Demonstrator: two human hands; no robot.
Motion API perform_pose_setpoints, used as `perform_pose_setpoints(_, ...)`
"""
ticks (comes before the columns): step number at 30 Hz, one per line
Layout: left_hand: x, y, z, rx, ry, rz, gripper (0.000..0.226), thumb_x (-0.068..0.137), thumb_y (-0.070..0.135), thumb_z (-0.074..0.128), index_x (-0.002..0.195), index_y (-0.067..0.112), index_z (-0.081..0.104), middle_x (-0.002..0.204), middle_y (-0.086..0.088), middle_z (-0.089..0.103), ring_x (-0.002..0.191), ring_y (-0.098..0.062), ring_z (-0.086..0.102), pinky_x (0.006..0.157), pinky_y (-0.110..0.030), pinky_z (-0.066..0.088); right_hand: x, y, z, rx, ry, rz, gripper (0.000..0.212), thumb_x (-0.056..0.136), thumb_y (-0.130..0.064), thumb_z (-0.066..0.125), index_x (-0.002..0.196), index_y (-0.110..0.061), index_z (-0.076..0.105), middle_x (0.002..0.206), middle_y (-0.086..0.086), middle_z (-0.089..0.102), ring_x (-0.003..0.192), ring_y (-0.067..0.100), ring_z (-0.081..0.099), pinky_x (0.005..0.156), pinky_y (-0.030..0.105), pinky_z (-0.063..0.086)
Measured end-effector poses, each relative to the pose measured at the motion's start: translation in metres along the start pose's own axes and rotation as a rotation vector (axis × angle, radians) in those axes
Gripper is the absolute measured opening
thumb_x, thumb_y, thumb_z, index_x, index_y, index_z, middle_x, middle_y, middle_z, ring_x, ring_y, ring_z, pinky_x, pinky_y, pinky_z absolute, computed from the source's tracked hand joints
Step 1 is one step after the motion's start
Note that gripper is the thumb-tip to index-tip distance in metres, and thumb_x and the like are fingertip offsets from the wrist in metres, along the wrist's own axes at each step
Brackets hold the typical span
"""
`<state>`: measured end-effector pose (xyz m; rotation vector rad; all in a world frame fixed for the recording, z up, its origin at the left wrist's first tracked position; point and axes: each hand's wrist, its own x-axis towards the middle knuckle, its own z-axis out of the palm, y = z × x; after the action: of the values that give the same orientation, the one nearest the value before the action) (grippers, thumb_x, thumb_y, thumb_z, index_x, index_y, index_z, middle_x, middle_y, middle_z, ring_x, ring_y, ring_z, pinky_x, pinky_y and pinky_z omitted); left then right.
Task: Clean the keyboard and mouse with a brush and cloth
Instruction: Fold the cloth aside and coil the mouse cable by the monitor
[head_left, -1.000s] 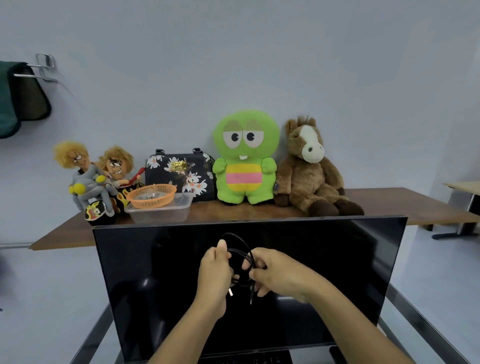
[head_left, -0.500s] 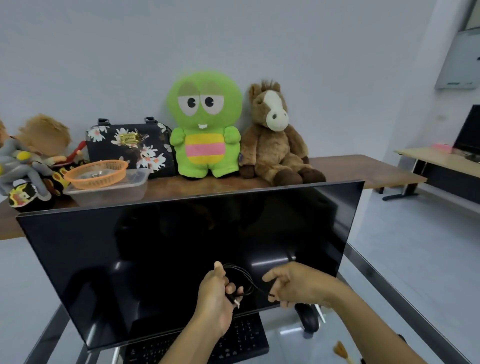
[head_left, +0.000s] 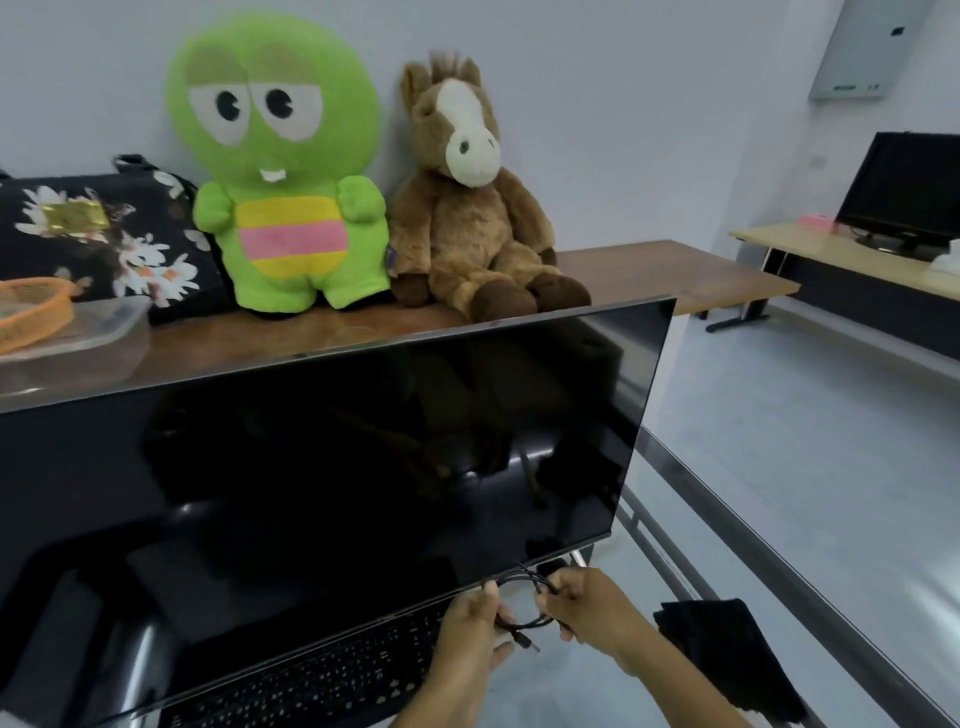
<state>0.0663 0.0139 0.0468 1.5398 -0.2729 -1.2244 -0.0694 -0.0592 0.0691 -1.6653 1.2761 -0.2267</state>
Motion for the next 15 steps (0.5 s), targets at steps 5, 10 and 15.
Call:
perform_pose_setpoints(5, 0.05, -0.047, 0.005, 0.646, 0.179, 0.049, 0.046, 0.097, 0.027, 0.051, 0.135, 0.003, 0.044, 0.138, -0.011, 0.047, 0.119, -0.023, 0.05, 0.099, -0.029, 0.039, 0.051, 0.046, 0.016, -0.081, 0.077, 0.136, 0.04, 0.087, -0.013, 0.059, 0.053, -0.016, 0.037, 0.06, 0.003, 0.046, 0.047, 0.013, 0.05, 0.053, 0.021, 0.044)
perform_pose_setpoints(10, 0.071, -0.068, 0.004, 1.38, 0.093, 0.502, 0.057, 0.096, 0.042, 0.042, 0.148, 0.027, 0.022, 0.157, 0.007, 0.014, 0.144, -0.012, 0.016, 0.113, -0.028, 0.024, 0.102, 0.064, 0.042, -0.327, -0.012, 0.15, 0.039, 0.088, -0.024, 0.057, 0.057, -0.018, 0.034, 0.057, -0.002, 0.042, 0.061, 0.018, 0.051, 0.058, 0.024, 0.044)
perform_pose_setpoints(15, 0.121, -0.106, -0.019, 1.638, -0.23, 0.644, 0.07, 0.069, 0.058, 0.038, 0.119, 0.014, 0.059, 0.155, -0.007, 0.021, 0.148, -0.014, 0.008, 0.115, -0.042, 0.009, 0.132, 0.075, 0.066, -0.509, 0.031, 0.0, 0.021, 0.096, -0.032, 0.052, 0.096, -0.011, 0.057, 0.098, 0.005, 0.064, 0.094, 0.019, 0.061, 0.074, 0.024, 0.047)
